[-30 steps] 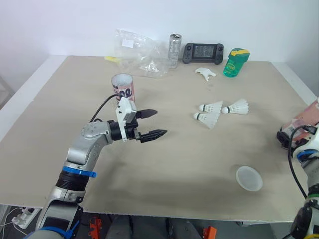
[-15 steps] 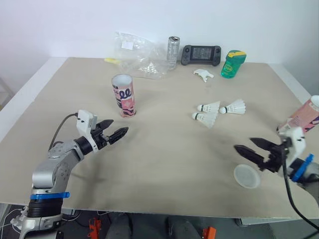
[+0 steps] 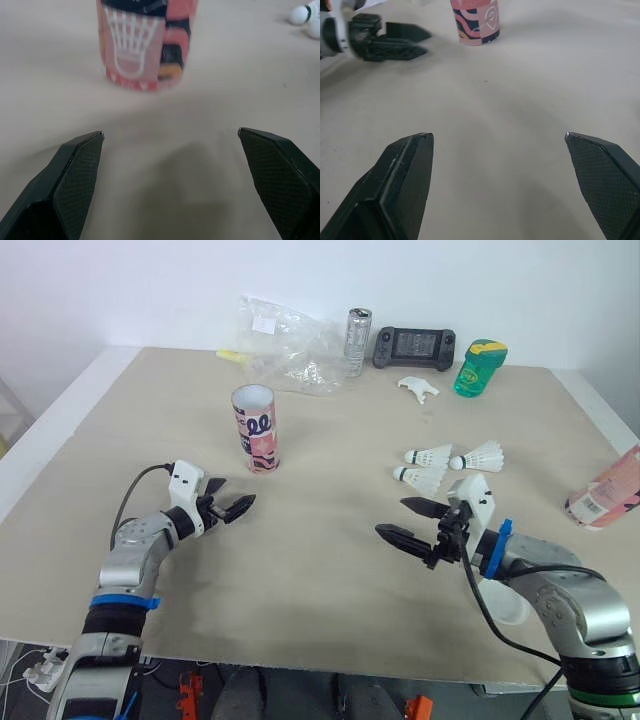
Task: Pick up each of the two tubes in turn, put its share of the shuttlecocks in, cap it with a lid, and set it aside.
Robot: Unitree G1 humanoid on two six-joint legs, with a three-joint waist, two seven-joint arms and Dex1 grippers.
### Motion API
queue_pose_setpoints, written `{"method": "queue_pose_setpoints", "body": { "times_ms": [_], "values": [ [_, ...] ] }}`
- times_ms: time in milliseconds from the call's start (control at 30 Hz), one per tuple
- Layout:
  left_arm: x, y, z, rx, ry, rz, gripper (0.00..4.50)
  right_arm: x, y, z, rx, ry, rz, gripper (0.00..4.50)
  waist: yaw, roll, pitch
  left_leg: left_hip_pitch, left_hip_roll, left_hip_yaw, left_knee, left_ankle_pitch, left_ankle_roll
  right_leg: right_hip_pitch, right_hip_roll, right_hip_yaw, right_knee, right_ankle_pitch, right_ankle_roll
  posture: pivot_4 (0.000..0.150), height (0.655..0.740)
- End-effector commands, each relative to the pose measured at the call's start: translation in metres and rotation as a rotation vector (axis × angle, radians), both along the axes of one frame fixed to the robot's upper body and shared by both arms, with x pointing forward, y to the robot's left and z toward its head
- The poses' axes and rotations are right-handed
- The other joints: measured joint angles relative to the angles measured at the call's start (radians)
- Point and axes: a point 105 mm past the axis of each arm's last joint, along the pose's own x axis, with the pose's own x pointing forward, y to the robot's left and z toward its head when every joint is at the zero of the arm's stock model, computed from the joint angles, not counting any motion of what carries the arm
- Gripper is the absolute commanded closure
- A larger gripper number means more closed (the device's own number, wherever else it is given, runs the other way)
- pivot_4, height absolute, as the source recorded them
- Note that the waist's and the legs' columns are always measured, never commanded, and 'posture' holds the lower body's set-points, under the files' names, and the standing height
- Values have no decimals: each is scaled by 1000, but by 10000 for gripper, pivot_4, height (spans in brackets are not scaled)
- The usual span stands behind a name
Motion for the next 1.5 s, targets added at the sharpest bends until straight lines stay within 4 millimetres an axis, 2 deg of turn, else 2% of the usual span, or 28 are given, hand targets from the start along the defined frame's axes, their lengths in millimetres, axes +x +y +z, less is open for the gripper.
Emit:
{"method": "queue_pose_setpoints", "body": {
  "times_ms": [33, 267, 467, 800, 1167, 1200, 1300, 1500],
  "values": [
    [11, 1, 9, 2, -46, 7, 0, -4, 5, 11, -5, -61, 14, 96, -1, 0, 0, 0, 0, 0, 0, 0, 0, 0, 0, 0, 0, 0, 0, 1500, 7394],
    [40, -4, 17, 5, -53, 41, 0, -4, 3, 12, -6, -70, -18, 96, 0, -1, 0, 0, -1, -2, 2, 1, 1, 1, 0, -2, 0, 0, 4, 1500, 7394],
    [56, -17, 26, 44, -60, 27, 0, -4, 0, 11, -9, -75, -41, 96, -3, -1, 1, 0, -1, -2, 3, 2, 1, 0, 0, -1, 0, 2, 5, 1500, 7394],
    [74, -23, 41, 59, -54, 103, 0, -3, -4, 13, -25, -84, -58, 96, -3, -2, 1, -1, -1, -3, 2, 1, 1, 0, 0, -1, 0, 1, 5, 1500, 7394],
    [78, -32, 43, 28, -51, 133, 0, -1, -4, 22, -39, -122, -72, 96, -3, -2, 1, -2, -1, -3, 2, 2, 1, 0, 0, -1, 0, 1, 5, 1500, 7394],
    [78, -30, 43, 21, -50, 143, 5320, -1, -4, 22, -40, -125, -73, 0, -3, -2, 1, -2, -1, -3, 2, 2, 1, 0, 0, -1, 0, 1, 5, 1500, 7394],
    [79, -25, 41, 20, -42, 174, 14844, -1, -3, 22, -42, -125, -71, 0, -3, -2, 1, -2, -1, -3, 2, 2, 1, 0, 0, -1, 0, 1, 5, 1500, 7394],
    [76, -26, 41, 35, -68, 136, 14844, 0, -4, 20, -51, -123, -74, 0, -3, -2, 1, -2, -1, -3, 2, 2, 1, 0, 0, -1, 0, 1, 5, 1500, 7394]
  ]
}}
